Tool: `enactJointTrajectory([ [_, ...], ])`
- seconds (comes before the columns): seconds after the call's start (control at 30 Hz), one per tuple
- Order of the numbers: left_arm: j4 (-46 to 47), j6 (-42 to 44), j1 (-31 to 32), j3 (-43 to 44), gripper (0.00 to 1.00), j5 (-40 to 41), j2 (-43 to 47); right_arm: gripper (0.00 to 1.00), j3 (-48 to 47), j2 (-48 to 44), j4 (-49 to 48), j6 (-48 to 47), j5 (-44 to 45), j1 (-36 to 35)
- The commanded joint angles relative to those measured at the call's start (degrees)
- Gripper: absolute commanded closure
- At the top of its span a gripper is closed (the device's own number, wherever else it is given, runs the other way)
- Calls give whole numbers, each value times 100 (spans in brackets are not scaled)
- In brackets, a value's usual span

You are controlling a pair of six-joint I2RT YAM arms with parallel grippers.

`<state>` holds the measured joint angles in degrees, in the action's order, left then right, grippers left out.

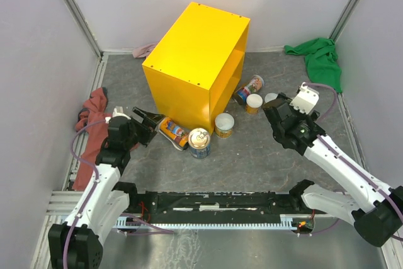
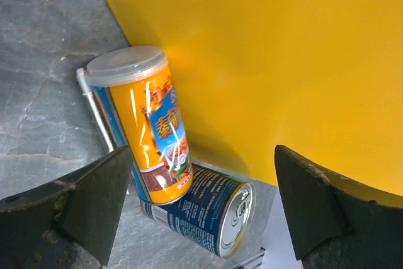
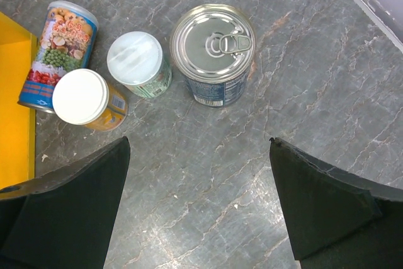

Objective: Place and organize the canned foods onto the counter

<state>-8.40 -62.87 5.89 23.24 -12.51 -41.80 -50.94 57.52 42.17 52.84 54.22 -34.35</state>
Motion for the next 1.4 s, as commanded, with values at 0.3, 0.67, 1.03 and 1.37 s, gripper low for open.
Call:
enactJointTrajectory([
  [0.3,36,-594,393,-3,1,792,-761,0,-312,249,411,508,166,-153],
  [0.67,307,-574,599,224,1,1030,-1605,0,-360,297,351,447,-12,-151],
  [1.03,439,-360,732,534,1,1323,-1985,0,-199,161,-24,265,-223,-152],
  [1.37,489,-77,910,723,1,1434,-2645,0,-129,252,-168,253,-356,-154],
])
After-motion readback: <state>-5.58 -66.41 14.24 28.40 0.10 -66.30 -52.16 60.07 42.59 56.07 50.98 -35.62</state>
